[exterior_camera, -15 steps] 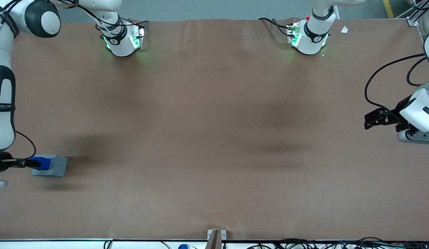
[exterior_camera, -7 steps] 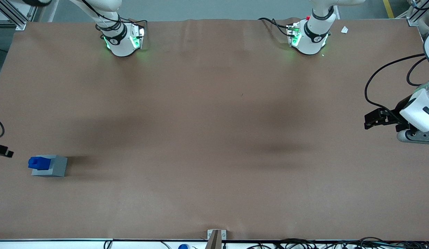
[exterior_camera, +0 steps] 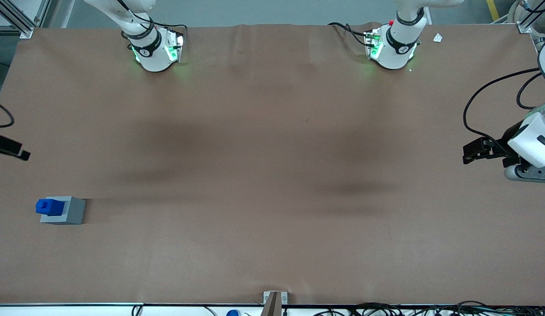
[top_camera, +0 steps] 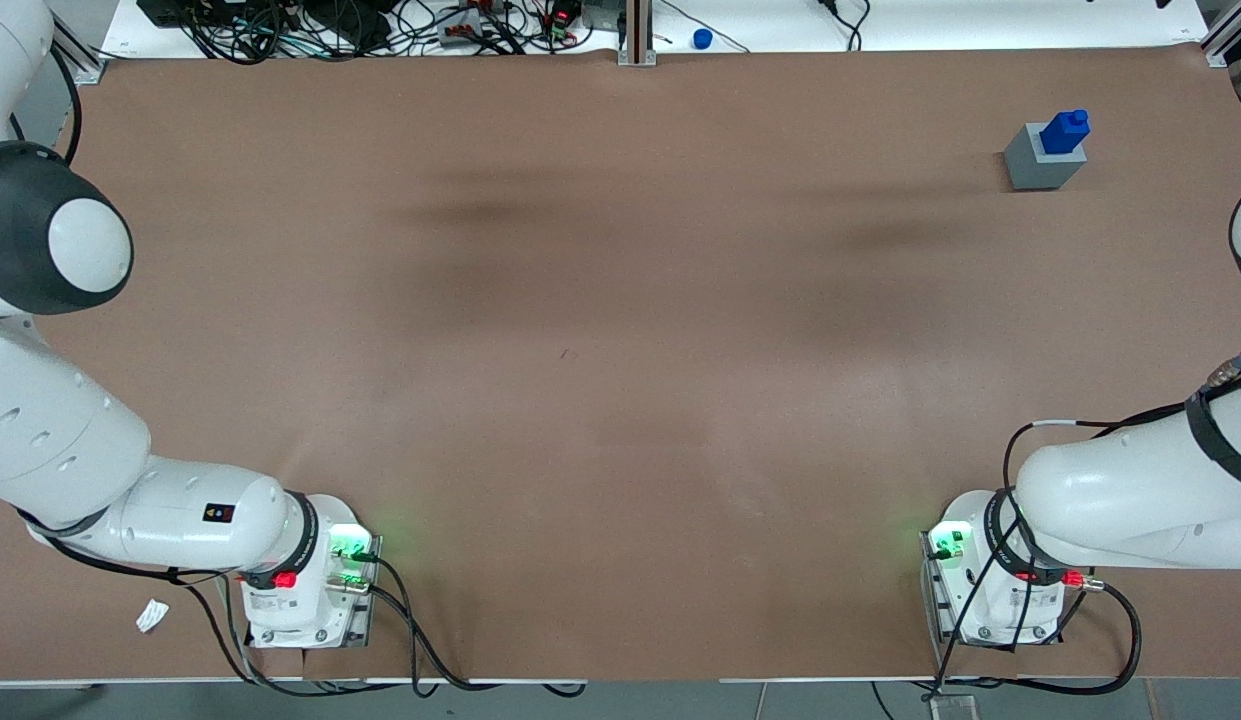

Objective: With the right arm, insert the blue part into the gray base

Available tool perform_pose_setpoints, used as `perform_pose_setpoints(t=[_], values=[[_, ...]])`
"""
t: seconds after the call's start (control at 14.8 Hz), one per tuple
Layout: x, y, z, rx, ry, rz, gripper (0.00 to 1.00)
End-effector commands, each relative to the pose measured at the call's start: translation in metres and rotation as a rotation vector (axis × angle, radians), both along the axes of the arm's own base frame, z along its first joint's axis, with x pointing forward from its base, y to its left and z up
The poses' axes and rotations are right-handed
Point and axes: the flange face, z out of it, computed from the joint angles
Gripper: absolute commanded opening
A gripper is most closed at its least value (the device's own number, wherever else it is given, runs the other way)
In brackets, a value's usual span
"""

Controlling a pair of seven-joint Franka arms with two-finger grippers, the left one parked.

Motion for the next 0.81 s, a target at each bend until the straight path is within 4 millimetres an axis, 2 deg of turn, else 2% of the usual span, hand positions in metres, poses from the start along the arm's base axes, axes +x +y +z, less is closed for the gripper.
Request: perform_pose_setpoints(t=[0.0, 0.07, 0.2, 0.41, 0.74], values=[[-0.028, 0.029, 0.019, -0.052, 0.037, 0.008, 1.0], [-0.033, 0.037, 0.025, -0.054, 0.034, 0.02, 1.0], [-0.035, 0.051, 0.025, -0.054, 0.038, 0.04, 1.0], [-0.044, 0.061, 0.03, -0.053, 0.065, 0.02, 1.0], [-0.047, 0.081, 0.032, -0.055, 0.075, 0.002, 1.0]])
